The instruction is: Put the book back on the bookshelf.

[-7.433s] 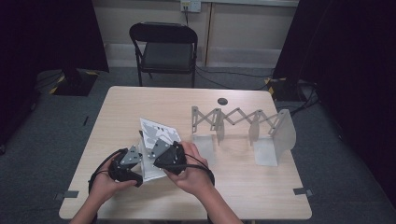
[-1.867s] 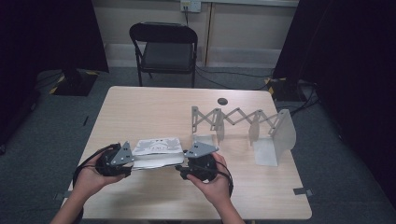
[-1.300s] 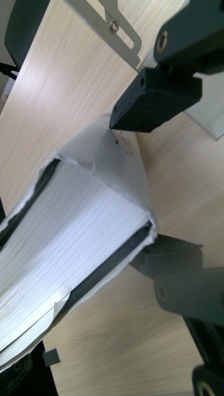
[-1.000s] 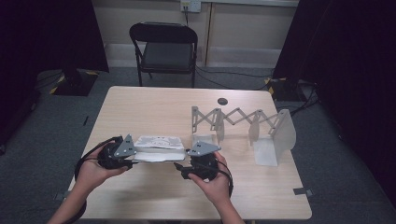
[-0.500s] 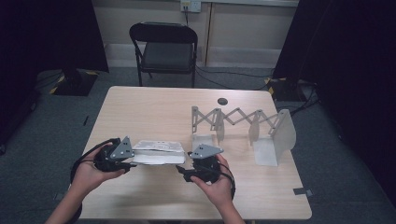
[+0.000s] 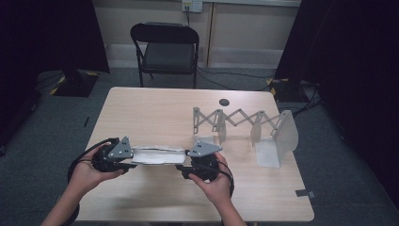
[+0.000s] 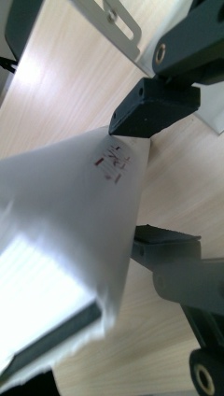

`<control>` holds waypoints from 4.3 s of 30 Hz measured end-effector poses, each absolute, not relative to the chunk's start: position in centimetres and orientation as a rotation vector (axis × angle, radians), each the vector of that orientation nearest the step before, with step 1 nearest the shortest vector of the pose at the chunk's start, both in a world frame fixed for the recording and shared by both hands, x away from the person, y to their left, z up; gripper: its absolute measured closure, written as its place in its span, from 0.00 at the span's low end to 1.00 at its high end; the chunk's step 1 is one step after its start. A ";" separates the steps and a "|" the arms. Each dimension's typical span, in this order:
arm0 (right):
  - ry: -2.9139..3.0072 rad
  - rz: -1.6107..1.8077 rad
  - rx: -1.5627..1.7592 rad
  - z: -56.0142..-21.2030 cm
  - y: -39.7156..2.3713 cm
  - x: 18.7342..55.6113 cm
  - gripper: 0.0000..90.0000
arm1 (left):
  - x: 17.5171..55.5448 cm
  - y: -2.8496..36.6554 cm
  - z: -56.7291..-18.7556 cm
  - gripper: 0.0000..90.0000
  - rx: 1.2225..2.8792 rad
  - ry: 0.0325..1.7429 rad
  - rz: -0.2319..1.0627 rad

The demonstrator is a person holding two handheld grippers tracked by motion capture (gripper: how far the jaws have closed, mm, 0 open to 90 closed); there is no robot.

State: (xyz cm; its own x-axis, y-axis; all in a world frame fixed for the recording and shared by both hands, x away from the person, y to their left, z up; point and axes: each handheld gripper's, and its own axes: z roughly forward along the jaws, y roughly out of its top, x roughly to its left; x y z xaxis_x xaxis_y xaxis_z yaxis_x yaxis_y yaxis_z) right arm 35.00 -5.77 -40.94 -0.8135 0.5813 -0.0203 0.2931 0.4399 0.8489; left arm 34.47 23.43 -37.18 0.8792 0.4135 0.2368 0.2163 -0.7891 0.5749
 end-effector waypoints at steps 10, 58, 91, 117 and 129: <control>2.390 1.336 0.726 -39.2 -5.7 34.6 0.53 | 34.1 23.9 -36.8 0.81 2.474 0.500 0.468; 2.539 1.150 0.446 -35.4 -1.3 35.6 0.53 | 34.6 27.7 -38.6 0.23 2.320 0.713 0.522; 2.630 1.220 0.659 -34.3 -3.1 37.6 0.57 | 34.2 26.0 -47.2 0.19 2.344 0.744 0.375; 2.703 1.109 0.756 -33.5 -2.6 38.6 0.54 | 34.0 25.8 -48.7 0.18 2.348 0.712 0.384; 2.772 1.015 0.781 -32.5 -2.1 39.2 0.47 | 34.1 26.4 -49.3 0.17 2.286 0.760 0.324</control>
State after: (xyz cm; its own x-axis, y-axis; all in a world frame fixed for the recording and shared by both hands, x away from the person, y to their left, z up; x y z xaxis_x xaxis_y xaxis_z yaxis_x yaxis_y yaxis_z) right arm 39.20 -2.08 -32.54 -0.8657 0.4924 0.0899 0.4341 0.6492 0.6246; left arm 34.14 26.43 -49.30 0.7967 0.6042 0.0164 0.4301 -0.5858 0.6869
